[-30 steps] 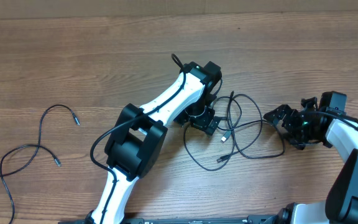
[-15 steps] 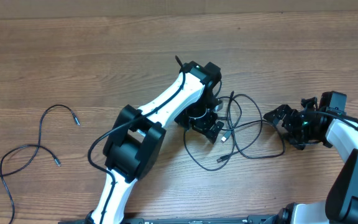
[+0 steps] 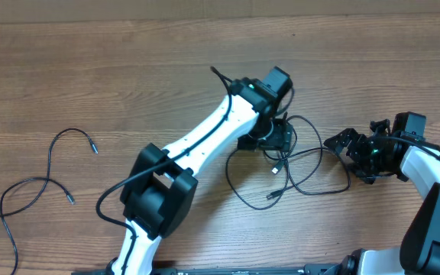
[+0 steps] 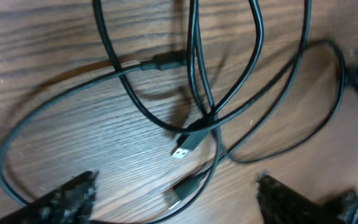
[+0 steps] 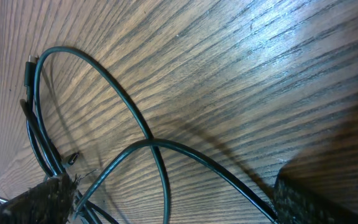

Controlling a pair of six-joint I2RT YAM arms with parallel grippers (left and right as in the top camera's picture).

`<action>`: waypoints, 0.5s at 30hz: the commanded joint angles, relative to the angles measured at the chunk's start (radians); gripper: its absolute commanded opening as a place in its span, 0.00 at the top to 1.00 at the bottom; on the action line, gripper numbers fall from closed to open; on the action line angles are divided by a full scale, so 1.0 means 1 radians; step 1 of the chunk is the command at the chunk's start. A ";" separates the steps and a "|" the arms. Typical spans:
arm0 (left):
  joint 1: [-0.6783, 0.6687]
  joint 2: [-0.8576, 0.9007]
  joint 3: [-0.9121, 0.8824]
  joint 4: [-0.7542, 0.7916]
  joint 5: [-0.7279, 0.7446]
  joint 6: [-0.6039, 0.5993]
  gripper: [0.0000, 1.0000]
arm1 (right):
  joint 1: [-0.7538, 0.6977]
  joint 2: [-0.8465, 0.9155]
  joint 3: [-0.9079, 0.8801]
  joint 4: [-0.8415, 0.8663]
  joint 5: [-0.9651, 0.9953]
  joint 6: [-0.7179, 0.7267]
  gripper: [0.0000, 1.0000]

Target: Untangle cables

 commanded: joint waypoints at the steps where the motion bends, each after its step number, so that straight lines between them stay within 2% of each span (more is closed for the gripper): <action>1: -0.051 0.006 0.008 0.019 -0.086 -0.173 0.11 | -0.002 0.005 -0.001 -0.006 0.045 -0.001 0.00; 10: -0.099 0.006 0.008 0.032 -0.142 -0.175 0.05 | -0.002 0.005 -0.001 -0.013 0.045 -0.001 0.00; 12: -0.101 0.006 0.008 0.007 -0.113 -0.047 0.00 | -0.002 0.005 -0.001 -0.013 0.045 -0.001 0.00; 15: -0.109 0.006 0.006 -0.060 -0.117 0.105 0.02 | -0.002 0.005 -0.001 -0.013 0.045 -0.001 0.00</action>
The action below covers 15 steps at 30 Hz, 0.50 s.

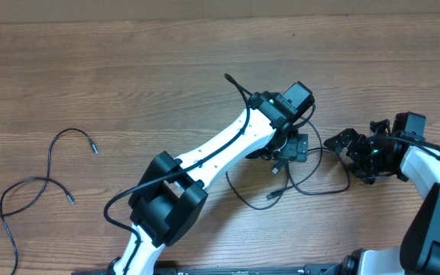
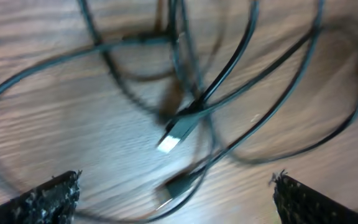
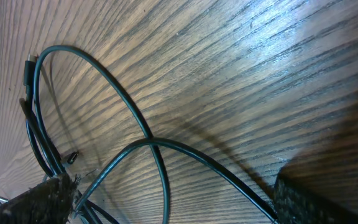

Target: Untangle cables

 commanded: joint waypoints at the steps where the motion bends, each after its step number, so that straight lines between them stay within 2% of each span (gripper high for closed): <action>1: -0.016 0.006 0.003 -0.060 -0.006 0.219 0.03 | -0.002 0.005 -0.002 -0.008 0.045 -0.001 0.00; 3: -0.031 0.006 -0.008 -0.078 -0.041 0.230 0.10 | -0.002 0.005 -0.002 -0.008 0.045 -0.001 0.00; 15: -0.098 0.006 -0.021 0.012 -0.052 0.220 0.10 | -0.002 0.005 -0.002 -0.008 0.045 -0.001 0.00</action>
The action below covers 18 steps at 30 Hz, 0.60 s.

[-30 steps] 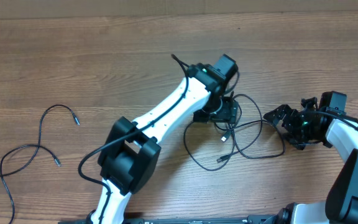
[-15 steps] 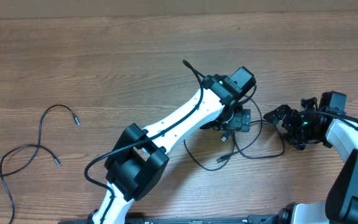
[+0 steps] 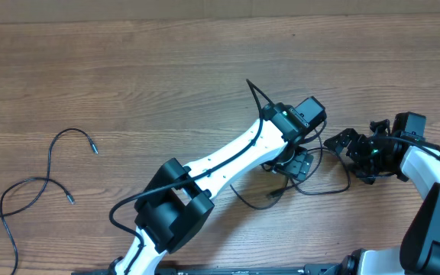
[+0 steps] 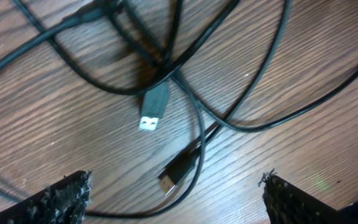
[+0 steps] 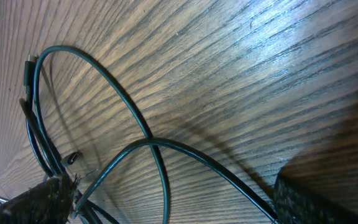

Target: Untangle cables

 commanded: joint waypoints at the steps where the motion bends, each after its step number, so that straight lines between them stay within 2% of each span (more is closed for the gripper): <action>1: -0.020 0.006 -0.020 0.036 -0.017 0.014 0.10 | -0.002 0.005 -0.002 -0.008 0.045 -0.001 0.00; 15: -0.038 0.006 -0.216 0.204 -0.015 0.015 0.11 | -0.002 0.005 -0.002 -0.008 0.045 -0.001 0.00; 18: -0.038 0.006 -0.248 0.246 -0.015 0.005 0.16 | -0.002 0.005 -0.002 -0.008 0.045 -0.001 0.00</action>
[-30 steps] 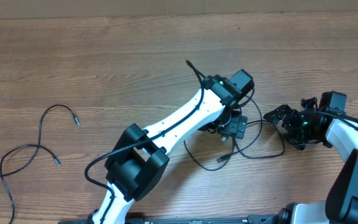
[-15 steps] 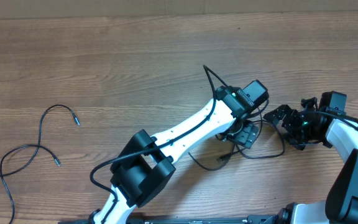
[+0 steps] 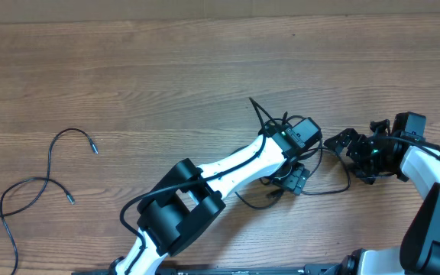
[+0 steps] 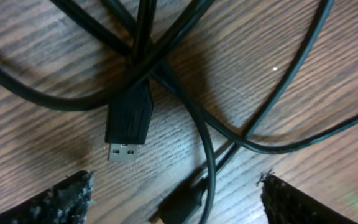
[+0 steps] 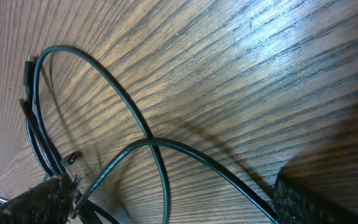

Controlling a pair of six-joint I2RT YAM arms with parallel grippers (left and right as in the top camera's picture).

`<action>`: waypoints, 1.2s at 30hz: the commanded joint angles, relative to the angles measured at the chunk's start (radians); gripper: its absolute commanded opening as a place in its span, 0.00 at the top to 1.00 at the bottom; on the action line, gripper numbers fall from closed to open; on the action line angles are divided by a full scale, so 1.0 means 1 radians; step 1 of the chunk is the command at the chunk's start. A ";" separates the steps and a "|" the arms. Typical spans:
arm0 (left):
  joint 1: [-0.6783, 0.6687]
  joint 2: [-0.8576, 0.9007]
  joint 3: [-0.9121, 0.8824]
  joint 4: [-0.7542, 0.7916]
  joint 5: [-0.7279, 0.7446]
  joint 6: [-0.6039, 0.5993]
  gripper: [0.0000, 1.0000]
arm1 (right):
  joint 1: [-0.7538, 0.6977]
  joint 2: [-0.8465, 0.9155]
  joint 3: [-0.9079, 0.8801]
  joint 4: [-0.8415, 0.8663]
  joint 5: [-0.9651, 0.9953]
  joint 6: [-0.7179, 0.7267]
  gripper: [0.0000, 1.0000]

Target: Untangle cables

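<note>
A tangle of black cables (image 3: 323,192) lies right of the table's middle. My left gripper (image 3: 295,180) hangs low over it, open, its frayed pads (image 4: 58,199) wide apart. Under it a black USB plug (image 4: 129,118) points toward the camera beneath several crossing strands. A second plug (image 4: 182,204) lies between the fingertips of the left gripper (image 4: 176,208), untouched. My right gripper (image 3: 344,144) stands open at the tangle's right end. In the right wrist view two cable loops (image 5: 138,134) cross ahead of the right gripper (image 5: 169,199).
A separate thin black cable (image 3: 46,177) with small end plugs curls at the table's (image 3: 128,76) far left, apart from both arms. The left arm's own black wire (image 3: 260,114) sticks up behind its wrist.
My left gripper has dropped closer to the table and shifted slightly toward the near edge; the USB plug now fills more of its view. The right gripper and its loops are unchanged.
My left gripper first hung open over the left part of the tangle. At the following two moments it stood further right each time, over the two USB plugs. Now it is low above them, still open. The right gripper has stayed open in place throughout.
</note>
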 commanded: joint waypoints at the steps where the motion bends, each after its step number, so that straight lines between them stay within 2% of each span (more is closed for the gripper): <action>1: -0.006 0.005 -0.037 0.033 -0.014 -0.013 0.16 | -0.002 0.005 -0.002 -0.009 0.045 -0.001 0.00; 5: -0.006 0.005 -0.041 0.054 -0.021 -0.038 0.18 | -0.002 0.005 -0.002 -0.009 0.045 -0.001 0.00; 10: -0.006 0.005 -0.042 0.055 -0.065 -0.039 0.31 | -0.002 0.005 -0.002 -0.008 0.045 -0.001 0.00; 13: -0.006 0.005 -0.042 0.055 -0.066 -0.039 0.46 | -0.002 0.005 -0.002 -0.009 0.045 -0.001 0.00; 15: -0.006 0.005 -0.042 0.055 -0.066 -0.039 0.52 | -0.002 0.005 -0.002 -0.009 0.045 -0.001 0.00; 19: -0.006 0.005 -0.049 0.055 -0.066 -0.039 0.72 | -0.002 0.005 -0.002 -0.009 0.045 -0.001 0.00; 24: -0.006 0.005 -0.049 0.054 -0.061 -0.039 0.83 | -0.002 0.005 -0.002 -0.009 0.045 -0.001 0.00; 26: -0.006 0.005 -0.049 0.048 -0.052 -0.039 0.96 | -0.002 0.005 -0.002 -0.009 0.045 -0.001 0.00; 29: -0.005 0.004 -0.047 0.024 -0.035 -0.008 0.96 | -0.002 0.005 -0.002 -0.009 0.045 -0.001 0.00; 32: 0.010 -0.005 -0.018 -0.048 -0.042 0.079 0.96 | -0.002 0.005 -0.002 -0.009 0.045 -0.001 0.00; 36: 0.045 -0.042 0.129 -0.241 -0.185 0.110 0.96 | -0.002 0.005 -0.002 -0.009 0.045 -0.001 0.00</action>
